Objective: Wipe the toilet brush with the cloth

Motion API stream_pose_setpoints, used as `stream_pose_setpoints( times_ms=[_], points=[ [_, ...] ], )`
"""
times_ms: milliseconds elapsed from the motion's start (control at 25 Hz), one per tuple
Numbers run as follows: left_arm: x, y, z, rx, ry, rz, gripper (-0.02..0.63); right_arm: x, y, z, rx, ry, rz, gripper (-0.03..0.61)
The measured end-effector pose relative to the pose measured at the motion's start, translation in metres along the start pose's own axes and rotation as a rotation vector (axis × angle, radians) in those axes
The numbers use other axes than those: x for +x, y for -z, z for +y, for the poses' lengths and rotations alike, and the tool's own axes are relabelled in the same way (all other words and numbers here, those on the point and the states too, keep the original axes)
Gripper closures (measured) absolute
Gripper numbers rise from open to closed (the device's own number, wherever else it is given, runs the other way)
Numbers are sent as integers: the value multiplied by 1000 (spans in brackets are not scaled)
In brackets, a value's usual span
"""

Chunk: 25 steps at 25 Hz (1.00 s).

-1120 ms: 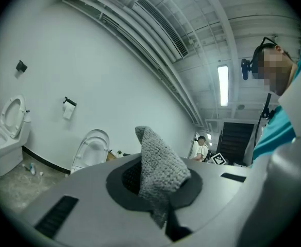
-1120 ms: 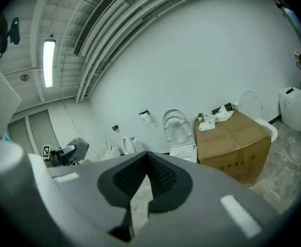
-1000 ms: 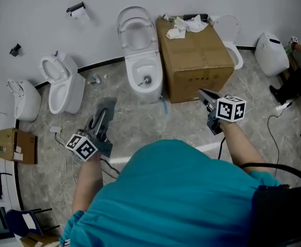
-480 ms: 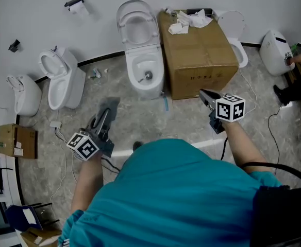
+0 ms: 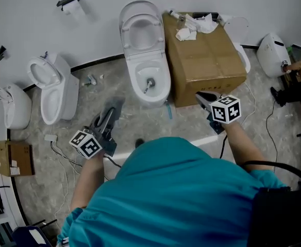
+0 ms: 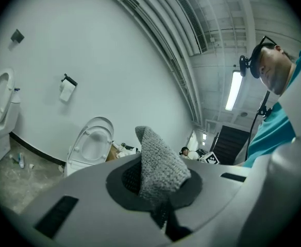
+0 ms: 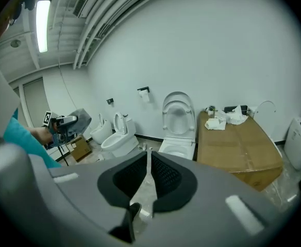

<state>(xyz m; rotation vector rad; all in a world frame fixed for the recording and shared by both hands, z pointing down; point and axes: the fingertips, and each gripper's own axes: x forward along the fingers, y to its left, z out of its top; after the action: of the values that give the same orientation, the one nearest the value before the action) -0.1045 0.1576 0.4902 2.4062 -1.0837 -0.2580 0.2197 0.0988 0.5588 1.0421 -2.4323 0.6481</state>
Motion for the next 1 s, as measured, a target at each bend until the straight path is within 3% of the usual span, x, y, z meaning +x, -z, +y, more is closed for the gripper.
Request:
stream_pose_setpoints(
  times_ms=[240, 400, 680, 1000],
  points=[
    [33, -60, 99, 14, 76, 78, 601, 82, -60, 1, 22, 66, -9, 578],
    [57, -79, 140, -3, 101, 109, 601, 122, -84, -2, 33, 78, -5, 578],
    [104, -78, 183, -27, 121, 149, 601, 179, -104, -33, 12, 51, 41, 578],
    [190, -54, 226, -60, -1, 177, 601, 275, -94, -124, -90, -111, 205, 555]
  ],
)
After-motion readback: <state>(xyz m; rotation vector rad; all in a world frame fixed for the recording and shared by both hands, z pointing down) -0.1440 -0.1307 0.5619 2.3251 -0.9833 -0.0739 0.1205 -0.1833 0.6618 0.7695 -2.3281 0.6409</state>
